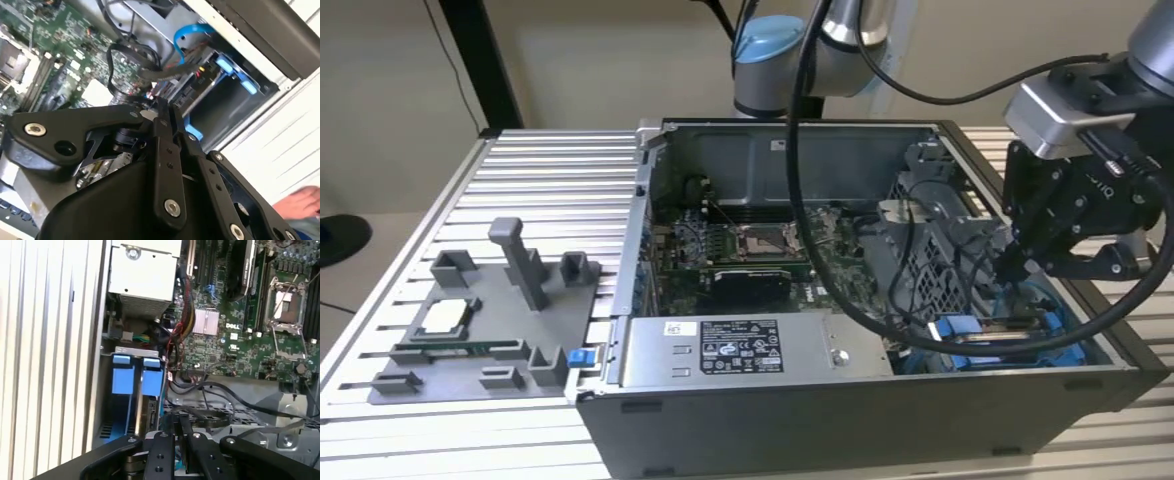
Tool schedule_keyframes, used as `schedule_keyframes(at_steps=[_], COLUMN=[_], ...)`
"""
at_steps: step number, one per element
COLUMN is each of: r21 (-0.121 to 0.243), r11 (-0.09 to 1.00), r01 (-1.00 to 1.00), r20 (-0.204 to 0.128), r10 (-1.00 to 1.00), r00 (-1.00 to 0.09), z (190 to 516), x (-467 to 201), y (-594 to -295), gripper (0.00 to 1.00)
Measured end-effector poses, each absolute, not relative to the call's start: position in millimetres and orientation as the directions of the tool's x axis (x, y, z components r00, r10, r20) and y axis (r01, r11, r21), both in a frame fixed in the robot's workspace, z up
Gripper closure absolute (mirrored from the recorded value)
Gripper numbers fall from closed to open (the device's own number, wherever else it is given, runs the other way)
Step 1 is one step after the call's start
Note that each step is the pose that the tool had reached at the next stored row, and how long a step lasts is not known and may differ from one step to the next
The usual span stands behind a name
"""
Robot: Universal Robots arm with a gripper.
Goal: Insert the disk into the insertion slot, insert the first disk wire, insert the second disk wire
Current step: 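Insert the second disk wire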
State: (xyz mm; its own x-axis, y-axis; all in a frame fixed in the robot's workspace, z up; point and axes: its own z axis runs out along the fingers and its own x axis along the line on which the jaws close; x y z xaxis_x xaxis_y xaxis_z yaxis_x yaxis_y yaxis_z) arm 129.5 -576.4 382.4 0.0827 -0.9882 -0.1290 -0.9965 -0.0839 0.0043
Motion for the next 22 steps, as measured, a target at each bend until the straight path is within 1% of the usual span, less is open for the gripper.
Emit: schedule_keyframes(at_steps=[4,6,8,12,17,18,22], r21=[-0.007,-0.022,-0.044,-0.086,-0.129,-0.136,-0.144], r11=[-0.083,-0.083,-0.083,-0.082,-0.08,-0.08,-0.08], r01=[-0.997,-0.996,-0.996,-0.993,-0.988,-0.988,-0.986], r20=[-0.101,-0.092,-0.085,-0.075,-0.068,-0.067,-0.067], r10=[-0.991,-0.992,-0.993,-0.993,-0.994,-0.994,-0.994], r00=[0.083,0.084,0.086,0.088,0.089,0.089,0.09], z=[381.4,380.5,379.6,377.2,373.0,372.1,371.2], x=[124.5,121.5,118.9,113.6,108.2,107.5,107.3], y=[-577.5,-577.5,-577.5,-577.5,-577.5,-577.6,-578.5], gripper=[1.0,1.0,1.0,1.0,1.0,1.0,1.0])
